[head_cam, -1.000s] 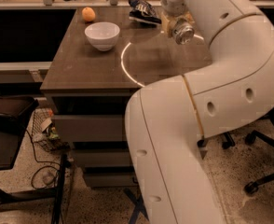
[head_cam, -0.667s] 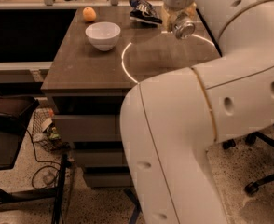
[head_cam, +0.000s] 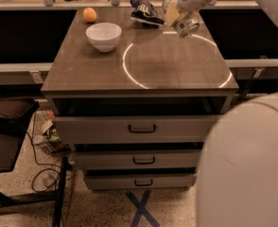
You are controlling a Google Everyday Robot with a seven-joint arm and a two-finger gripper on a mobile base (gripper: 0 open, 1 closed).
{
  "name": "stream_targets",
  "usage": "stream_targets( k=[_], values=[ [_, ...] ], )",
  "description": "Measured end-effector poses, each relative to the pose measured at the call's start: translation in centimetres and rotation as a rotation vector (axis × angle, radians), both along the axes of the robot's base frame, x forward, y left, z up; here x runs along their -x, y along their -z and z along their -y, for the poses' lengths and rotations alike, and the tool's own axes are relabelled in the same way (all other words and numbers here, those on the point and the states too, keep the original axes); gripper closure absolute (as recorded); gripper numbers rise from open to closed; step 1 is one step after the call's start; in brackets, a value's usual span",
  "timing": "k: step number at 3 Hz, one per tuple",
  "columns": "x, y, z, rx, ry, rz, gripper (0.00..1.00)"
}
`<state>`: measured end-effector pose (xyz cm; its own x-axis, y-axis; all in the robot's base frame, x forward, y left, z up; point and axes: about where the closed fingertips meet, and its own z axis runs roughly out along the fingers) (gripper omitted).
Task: Place 7up can upright
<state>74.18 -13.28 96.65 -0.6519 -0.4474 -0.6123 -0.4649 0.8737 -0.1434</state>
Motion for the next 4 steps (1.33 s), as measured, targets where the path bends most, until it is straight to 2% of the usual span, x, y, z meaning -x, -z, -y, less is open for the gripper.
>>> stream_targets(
  k=[1, 2, 4],
  values=[
    [0.9, 0.1, 0.2, -0.11, -0.12, 0.065, 1.0],
    [1.3, -0.1, 0.9, -0.268, -0.254, 0.187, 1.0],
    [0.9, -0.3, 1.8, -0.334, -0.487, 0.369, 1.0]
  ],
)
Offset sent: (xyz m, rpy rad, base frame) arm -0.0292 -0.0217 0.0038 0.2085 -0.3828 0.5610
